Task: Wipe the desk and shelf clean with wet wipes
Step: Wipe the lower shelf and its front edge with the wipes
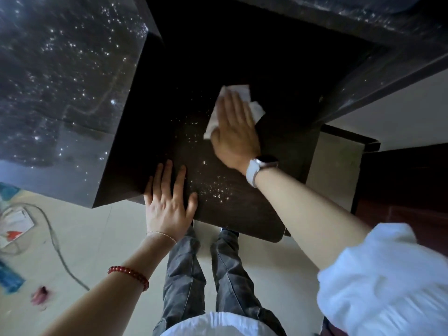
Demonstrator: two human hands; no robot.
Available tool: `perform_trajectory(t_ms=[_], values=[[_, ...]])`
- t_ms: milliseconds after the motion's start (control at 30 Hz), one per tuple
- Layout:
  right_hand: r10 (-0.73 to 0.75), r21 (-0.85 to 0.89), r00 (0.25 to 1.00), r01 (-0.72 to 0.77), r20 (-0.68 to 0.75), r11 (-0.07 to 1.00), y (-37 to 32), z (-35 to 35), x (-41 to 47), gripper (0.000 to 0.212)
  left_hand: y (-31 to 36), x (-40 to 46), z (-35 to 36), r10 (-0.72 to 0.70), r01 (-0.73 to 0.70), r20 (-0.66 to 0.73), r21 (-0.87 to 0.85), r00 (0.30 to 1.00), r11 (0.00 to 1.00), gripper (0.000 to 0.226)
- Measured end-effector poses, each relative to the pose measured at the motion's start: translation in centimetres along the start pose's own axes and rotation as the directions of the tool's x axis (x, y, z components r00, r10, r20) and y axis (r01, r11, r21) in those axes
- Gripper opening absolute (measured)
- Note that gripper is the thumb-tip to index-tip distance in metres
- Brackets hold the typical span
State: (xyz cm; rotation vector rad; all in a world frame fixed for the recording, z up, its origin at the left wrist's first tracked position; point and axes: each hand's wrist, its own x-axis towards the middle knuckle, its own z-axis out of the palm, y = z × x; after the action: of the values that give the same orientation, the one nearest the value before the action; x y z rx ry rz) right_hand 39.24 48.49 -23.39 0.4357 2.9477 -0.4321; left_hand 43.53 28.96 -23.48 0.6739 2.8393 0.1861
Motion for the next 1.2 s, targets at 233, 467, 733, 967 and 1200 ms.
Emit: perform_trajectory(t_ms=[233, 467, 733, 967, 1200], values=[[0.346, 0.046, 0.937, -0.344, -0.044, 0.938, 6.2, -1.6, -2.3, 0.066, 0.0, 0.1, 0.4, -0.009, 0.010, -0.064, 0.019, 0.998, 1.000, 0.061], [0.249, 0.102, 0.968, -0.248, 0.005, 0.963, 1.5, -1.7, 5.8, 0.071, -0.2, 0.1, 0.8, 0.022, -0.016, -0.099, 0.059, 0.995, 0.998, 0.058], [0.038, 0.095, 0.999, -0.037, -0.012, 0.995, 5.0, -1.6, -1.3, 0.061, 0.0, 0.1, 0.7, 0.010, -0.007, -0.106, 0.034, 0.994, 0.999, 0.059], [0.524, 0.137, 0.840, -0.508, -0.141, 0.850, 5.9, -2.0, 4.8, 0.061, -0.1, 0.1, 0.4, 0.011, -0.009, -0.092, 0.026, 0.996, 1.000, 0.059], [-0.199, 0.152, 0.977, 0.185, 0.079, 0.971, 0.7, -1.9, 4.8, 0.063, -0.1, 0.1, 0.3, 0.008, -0.007, -0.080, 0.021, 0.997, 1.000, 0.059]])
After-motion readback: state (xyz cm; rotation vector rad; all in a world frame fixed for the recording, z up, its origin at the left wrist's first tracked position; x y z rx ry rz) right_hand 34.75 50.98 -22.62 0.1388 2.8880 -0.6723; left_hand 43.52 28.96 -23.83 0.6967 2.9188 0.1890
